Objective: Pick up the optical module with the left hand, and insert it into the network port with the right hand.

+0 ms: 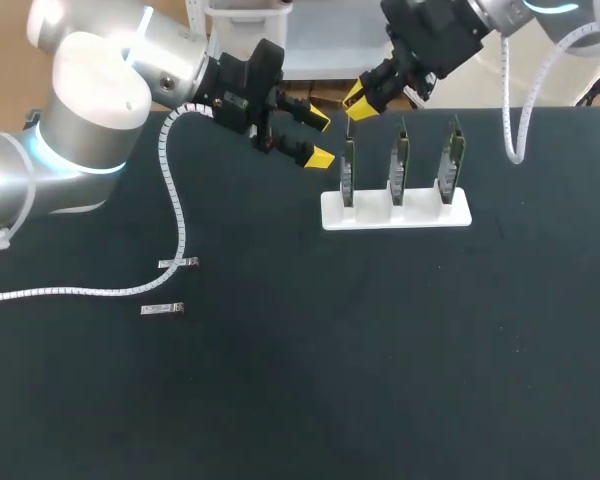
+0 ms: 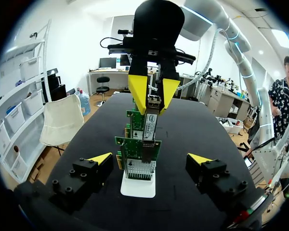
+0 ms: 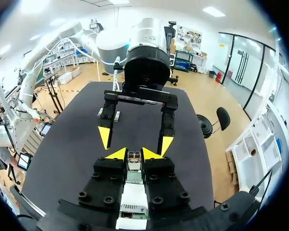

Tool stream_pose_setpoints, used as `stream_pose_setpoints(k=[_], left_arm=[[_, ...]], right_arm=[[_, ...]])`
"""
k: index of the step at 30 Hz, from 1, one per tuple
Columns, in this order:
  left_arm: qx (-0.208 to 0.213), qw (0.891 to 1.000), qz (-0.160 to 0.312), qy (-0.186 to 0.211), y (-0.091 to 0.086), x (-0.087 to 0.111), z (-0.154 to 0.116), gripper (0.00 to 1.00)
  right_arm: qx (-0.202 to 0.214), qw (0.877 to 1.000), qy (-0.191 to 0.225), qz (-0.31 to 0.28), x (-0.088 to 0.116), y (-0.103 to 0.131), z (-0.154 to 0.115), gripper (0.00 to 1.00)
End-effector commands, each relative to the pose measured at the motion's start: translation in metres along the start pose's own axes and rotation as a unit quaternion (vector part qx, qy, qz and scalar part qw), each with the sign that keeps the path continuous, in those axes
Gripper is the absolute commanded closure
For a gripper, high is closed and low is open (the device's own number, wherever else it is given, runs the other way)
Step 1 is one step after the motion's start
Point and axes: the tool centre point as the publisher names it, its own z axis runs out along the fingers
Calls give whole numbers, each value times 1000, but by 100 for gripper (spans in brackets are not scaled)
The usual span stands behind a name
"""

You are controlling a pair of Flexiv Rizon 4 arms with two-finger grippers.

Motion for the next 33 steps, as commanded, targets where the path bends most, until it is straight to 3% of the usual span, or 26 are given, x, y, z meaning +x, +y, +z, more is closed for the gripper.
stream_pose_setpoints(k=[1, 33], left_arm=[[1, 1000, -1, 3, 1, -1, 0, 0], [1, 1000, -1, 3, 1, -1, 0, 0]], right_arm=[[-2, 1000, -2, -1, -1, -3, 0, 100], [-10, 1000, -4, 2, -2, 2, -2, 100]])
